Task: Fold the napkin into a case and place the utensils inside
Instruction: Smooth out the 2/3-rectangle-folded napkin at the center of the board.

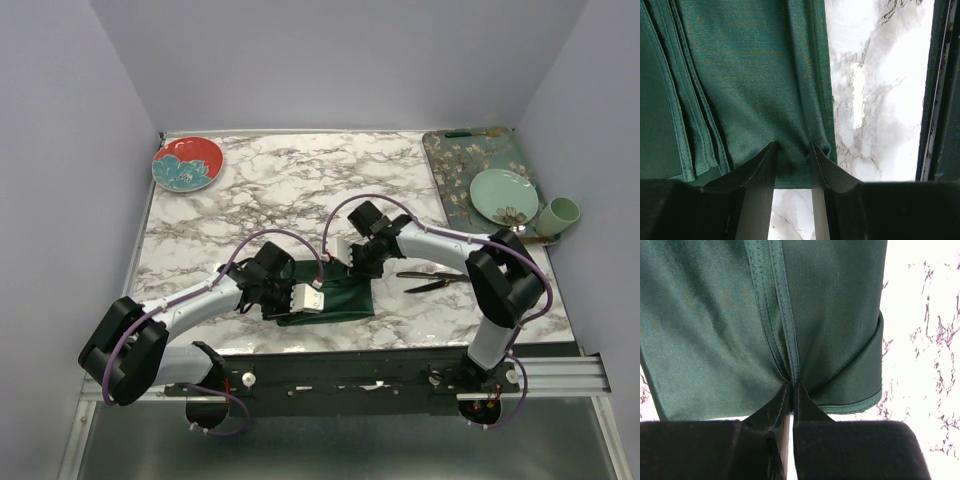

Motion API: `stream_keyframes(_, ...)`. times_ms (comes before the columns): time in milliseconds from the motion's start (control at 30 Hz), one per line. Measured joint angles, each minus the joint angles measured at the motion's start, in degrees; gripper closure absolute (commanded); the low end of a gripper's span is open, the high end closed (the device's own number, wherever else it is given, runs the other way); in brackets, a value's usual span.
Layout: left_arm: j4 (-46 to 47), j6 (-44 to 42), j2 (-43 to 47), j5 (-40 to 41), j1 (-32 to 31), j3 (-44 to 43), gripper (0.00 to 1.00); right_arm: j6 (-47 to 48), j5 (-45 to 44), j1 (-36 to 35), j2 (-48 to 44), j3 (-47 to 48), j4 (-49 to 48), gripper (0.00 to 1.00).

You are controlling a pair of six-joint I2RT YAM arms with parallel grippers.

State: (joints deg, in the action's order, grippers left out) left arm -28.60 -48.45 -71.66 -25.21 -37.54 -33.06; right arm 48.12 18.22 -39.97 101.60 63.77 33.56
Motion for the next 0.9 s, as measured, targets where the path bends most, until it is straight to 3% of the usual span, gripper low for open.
stream_keyframes(200,0.0,0.0,0.0,0.0,0.0,0.0,0.60,-0.1,0.0,0.7,0.0,1.0,1.2,0.81)
stream_keyframes(400,0.0,0.0,0.0,0.0,0.0,0.0,0.60,-0.4,0.0,0.7,0.0,2.8,2.7,0.84)
stream_keyframes(633,-0.6,0.4,0.1,-0.2,0.6,-0.4,0.49,-0.5,0.3,0.7,1.2,2.9,3.1,0.84)
stream_keyframes(900,-4.6,10.4,7.0,-7.2,7.8,-7.8,0.48,-1.6,0.5,0.7,3.1,3.6,3.0,0.84)
